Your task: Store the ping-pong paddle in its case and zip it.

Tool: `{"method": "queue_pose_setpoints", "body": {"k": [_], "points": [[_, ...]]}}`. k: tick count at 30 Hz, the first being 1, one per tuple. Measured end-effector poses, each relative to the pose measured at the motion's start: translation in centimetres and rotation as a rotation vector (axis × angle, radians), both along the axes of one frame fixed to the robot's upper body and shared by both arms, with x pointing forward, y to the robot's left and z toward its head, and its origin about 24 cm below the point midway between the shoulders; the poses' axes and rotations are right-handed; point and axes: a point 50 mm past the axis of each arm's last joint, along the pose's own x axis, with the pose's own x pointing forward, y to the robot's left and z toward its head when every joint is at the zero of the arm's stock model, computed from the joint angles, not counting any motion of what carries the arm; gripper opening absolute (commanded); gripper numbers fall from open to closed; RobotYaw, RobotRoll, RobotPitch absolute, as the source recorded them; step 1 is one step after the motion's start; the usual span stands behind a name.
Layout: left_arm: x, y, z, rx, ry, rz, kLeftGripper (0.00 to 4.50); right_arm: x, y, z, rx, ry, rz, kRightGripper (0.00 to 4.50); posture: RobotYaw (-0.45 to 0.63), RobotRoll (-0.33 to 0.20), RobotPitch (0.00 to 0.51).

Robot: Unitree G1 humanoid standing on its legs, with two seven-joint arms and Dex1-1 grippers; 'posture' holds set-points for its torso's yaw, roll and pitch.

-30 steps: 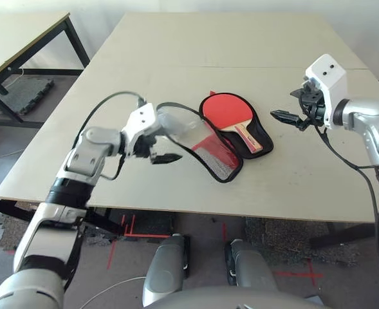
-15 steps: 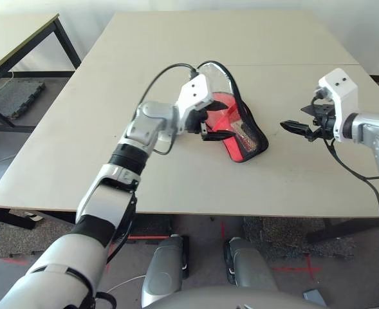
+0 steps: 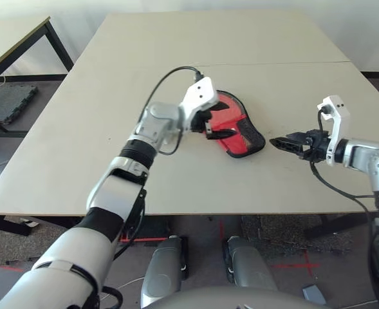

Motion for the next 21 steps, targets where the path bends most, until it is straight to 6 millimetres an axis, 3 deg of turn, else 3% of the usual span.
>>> {"method": "queue_pose_setpoints", "body": {"k": [4, 9, 17, 20, 21], "points": [[-1.3, 2.5, -1.1, 0.026, 0.041, 0.037, 4.50, 0.4, 0.6, -0.5, 0.034, 0.019, -0.004, 4.44, 0.11, 0.000, 0.125], [-3.1, 4.2, -1.1, 0.013, 0.064, 0.064, 4.50, 0.9, 1.2, -0.8, 0.060, 0.025, 0.004, 4.44, 0.12, 0.000, 0.126], [-4.1, 4.6, -0.9, 0.017, 0.084, 0.077, 4.50, 1.4, 1.8, -1.0, 0.068, 0.033, 0.017, 4.44, 0.13, 0.000, 0.130], [-4.0, 4.6, -0.9, 0.018, 0.088, 0.082, 4.50, 1.5, 1.8, -1.1, 0.075, 0.043, 0.011, 3.90, 0.13, 0.000, 0.130], [-4.0, 4.6, -0.9, 0.018, 0.088, 0.082, 4.50, 1.5, 1.8, -1.2, 0.076, 0.050, 0.006, 3.53, 0.13, 0.000, 0.130]]}}
